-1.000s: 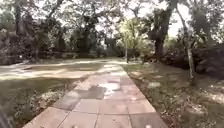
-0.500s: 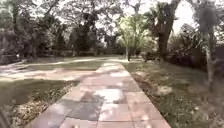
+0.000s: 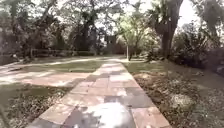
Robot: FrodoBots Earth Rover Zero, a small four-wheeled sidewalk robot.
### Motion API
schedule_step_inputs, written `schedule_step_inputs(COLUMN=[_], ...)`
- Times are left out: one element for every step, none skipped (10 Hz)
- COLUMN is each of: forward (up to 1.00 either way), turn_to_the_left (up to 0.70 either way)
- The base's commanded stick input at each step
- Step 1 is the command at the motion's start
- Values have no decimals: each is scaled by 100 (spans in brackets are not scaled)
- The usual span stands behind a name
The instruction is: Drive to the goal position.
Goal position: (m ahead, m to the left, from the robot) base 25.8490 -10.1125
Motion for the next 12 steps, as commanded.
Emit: schedule_step_inputs(forward=[100, 100, 100, 100, 100, 100, 100, 100, 100, 100, 100, 100], turn_to_the_left=[0, 0, 0, 0, 0, 0, 0, 0, 0, 0, 0, 0])
